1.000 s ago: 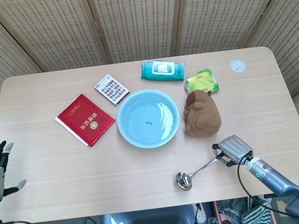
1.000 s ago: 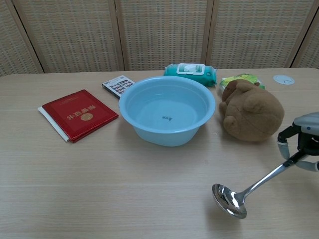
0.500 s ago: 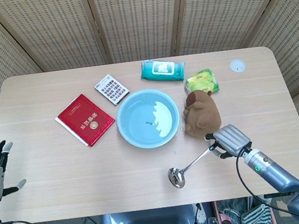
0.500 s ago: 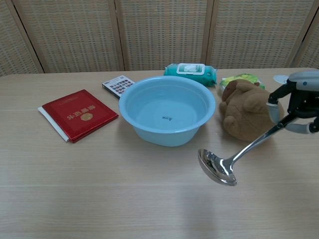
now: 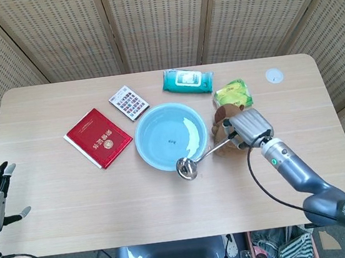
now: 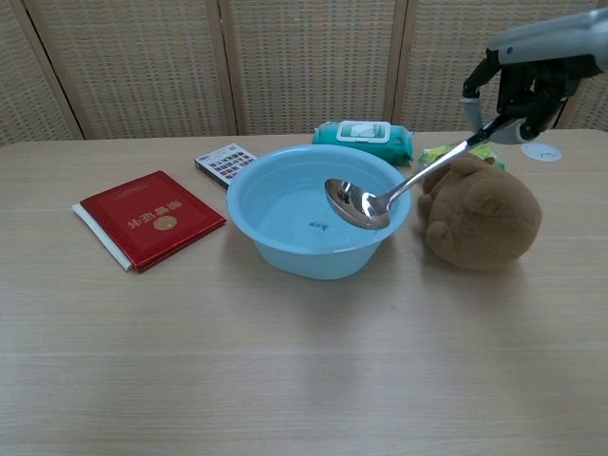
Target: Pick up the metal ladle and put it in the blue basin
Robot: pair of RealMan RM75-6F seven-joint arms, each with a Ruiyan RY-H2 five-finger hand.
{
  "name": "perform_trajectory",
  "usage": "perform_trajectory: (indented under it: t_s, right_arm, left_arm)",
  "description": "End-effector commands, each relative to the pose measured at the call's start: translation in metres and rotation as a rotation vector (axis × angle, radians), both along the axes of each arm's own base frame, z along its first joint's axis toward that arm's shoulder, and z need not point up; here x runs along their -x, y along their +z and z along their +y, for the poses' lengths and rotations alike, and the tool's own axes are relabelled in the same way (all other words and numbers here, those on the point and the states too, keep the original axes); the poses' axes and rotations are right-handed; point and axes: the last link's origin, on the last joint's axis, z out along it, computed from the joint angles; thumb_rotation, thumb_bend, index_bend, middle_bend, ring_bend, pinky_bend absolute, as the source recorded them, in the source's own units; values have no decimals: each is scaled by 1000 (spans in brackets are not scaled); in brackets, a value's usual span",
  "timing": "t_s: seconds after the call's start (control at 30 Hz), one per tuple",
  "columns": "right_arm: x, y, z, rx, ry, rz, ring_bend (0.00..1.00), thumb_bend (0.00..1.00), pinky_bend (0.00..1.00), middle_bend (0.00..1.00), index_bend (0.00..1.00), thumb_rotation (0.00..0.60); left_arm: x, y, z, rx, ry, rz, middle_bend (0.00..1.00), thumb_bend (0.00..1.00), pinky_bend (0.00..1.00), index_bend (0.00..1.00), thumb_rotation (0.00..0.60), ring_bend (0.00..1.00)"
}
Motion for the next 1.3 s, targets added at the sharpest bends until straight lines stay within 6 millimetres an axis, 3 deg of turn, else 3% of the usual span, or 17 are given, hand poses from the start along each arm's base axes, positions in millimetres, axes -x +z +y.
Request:
perform_trajectory:
  t_s: [0.03,0.27,0.5,0.93,1.3]
  right_arm:
    - [-51,-8,-38,108,-35,86,843,837,1000,878,710,600]
    - [-70,-27,-55,208,-79,151,844,838,1000,883,712,600]
    - [-84,-69,-72,347,-64,243,848,843,1000,886,717,600]
    - [-77,-103,-76,363,-31,315,850,847,1000,888,719,600]
    - [-75,-124,-73,439,111,423,851,868,1000,894,729,600]
  left_arm:
    - [0,1,0,0,2,-3,0,0,0,0,600,0]
    - [1,0,1,5,13,-7,0,0,0,0,600,0]
    - [6,1,6,12,35,-16,0,0,0,0,600,0]
    - [10,2,10,14,54,-23,0,0,0,0,600,0]
    - [10,1,11,17,58,-24,0,0,0,0,600,0]
